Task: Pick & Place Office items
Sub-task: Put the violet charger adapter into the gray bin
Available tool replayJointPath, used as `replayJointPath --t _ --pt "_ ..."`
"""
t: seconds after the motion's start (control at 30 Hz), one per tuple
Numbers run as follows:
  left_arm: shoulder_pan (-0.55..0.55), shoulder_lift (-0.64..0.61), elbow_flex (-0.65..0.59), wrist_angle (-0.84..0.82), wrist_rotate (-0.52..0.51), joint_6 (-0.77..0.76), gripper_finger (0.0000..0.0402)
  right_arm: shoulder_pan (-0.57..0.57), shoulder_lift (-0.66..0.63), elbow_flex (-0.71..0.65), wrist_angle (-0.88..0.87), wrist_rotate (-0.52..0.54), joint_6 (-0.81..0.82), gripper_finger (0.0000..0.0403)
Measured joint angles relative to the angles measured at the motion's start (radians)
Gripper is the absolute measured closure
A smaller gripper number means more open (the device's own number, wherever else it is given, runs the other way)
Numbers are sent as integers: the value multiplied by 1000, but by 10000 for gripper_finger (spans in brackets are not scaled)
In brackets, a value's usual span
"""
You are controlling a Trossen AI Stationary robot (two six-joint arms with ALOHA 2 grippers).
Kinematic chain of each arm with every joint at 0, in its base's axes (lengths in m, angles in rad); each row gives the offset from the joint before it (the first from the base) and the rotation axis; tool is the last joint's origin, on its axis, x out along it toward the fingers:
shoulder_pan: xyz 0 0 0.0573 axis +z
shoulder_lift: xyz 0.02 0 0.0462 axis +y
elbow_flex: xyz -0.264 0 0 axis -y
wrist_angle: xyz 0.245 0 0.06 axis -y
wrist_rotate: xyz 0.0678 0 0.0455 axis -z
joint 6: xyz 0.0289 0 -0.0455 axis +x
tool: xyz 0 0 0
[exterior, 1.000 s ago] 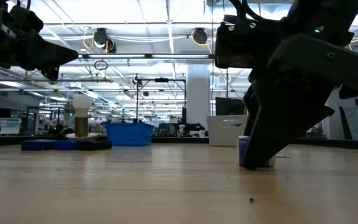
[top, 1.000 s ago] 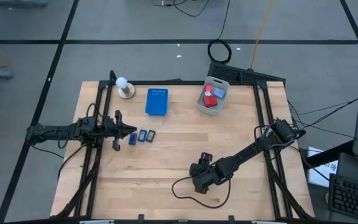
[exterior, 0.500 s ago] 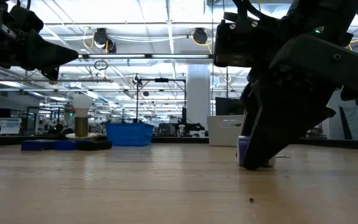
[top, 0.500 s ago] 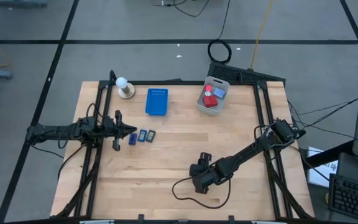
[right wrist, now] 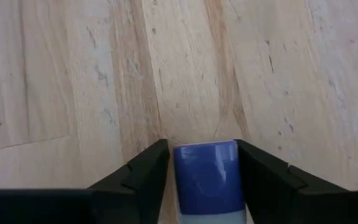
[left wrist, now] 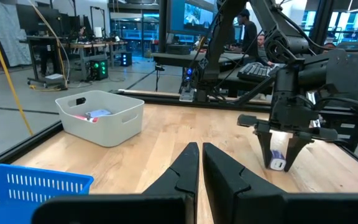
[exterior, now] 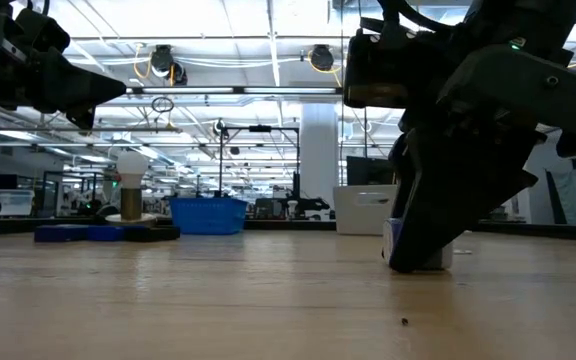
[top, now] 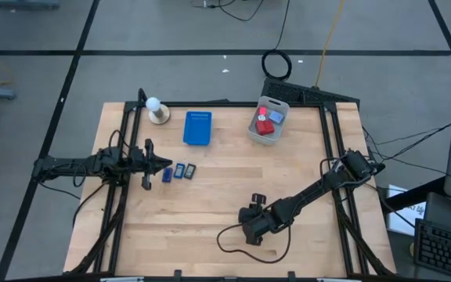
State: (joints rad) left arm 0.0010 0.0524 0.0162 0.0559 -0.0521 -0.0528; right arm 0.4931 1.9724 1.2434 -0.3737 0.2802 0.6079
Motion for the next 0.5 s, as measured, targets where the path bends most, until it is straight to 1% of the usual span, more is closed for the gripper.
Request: replayJointPath --t 0.13,0.27,0.37,0.5 --pt "0 0 0 0 0 0 380 0 0 0 -1 0 -3 252" --pt "0 0 0 0 0 0 380 0 0 0 -1 0 -17 263" --pt "0 0 0 0 0 0 380 0 0 0 -1 0 -19 261" --pt "0 0 0 0 0 0 380 0 0 0 -1 0 -23 244"
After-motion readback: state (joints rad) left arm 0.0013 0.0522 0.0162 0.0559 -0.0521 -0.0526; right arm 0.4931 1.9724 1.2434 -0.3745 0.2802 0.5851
